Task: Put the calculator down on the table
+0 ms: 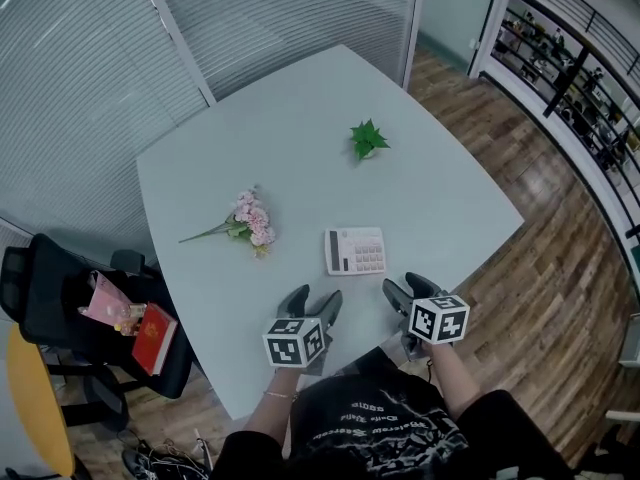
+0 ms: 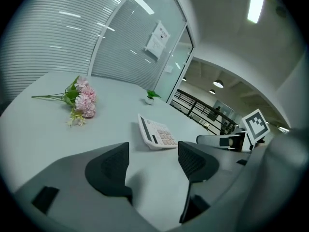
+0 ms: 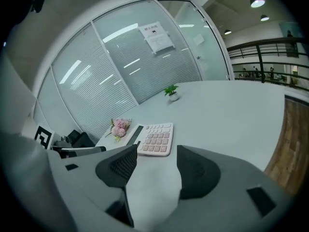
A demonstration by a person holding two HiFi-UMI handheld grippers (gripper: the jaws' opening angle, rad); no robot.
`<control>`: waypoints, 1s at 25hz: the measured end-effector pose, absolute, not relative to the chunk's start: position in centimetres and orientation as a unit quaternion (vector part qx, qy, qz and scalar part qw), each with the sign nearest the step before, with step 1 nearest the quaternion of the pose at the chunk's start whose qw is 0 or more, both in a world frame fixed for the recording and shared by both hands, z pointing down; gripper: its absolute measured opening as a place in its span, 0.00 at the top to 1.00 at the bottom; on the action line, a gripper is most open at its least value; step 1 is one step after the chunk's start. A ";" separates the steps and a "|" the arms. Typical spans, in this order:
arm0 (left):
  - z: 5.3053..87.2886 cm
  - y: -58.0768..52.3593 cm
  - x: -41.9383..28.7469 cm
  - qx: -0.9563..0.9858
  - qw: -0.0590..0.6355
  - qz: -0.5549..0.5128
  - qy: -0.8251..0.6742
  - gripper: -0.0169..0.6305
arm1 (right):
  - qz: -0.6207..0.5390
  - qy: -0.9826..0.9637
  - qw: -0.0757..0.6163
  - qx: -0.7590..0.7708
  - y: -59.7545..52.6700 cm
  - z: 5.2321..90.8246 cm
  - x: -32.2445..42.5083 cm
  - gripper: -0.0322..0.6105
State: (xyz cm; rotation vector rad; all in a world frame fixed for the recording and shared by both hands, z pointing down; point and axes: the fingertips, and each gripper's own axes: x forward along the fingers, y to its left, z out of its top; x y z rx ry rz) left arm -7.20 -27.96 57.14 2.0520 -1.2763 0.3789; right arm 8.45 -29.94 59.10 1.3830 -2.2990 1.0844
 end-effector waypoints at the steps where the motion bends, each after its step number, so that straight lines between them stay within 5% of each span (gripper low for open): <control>1: 56.6 -27.2 -7.2 0.796 0.332 0.143 -0.486 0.48 | 0.361 -0.791 0.127 0.476 -29.4 58.7 8.4 0.54; 21: 54.3 -17.1 -8.3 0.826 0.259 0.138 -0.482 0.48 | 0.240 -0.833 0.165 0.471 -18.8 55.3 5.6 0.55; 25: 53.8 -16.7 -8.0 0.833 0.244 0.135 -0.478 0.53 | 0.194 -0.845 0.182 0.465 -18.2 54.4 4.4 0.64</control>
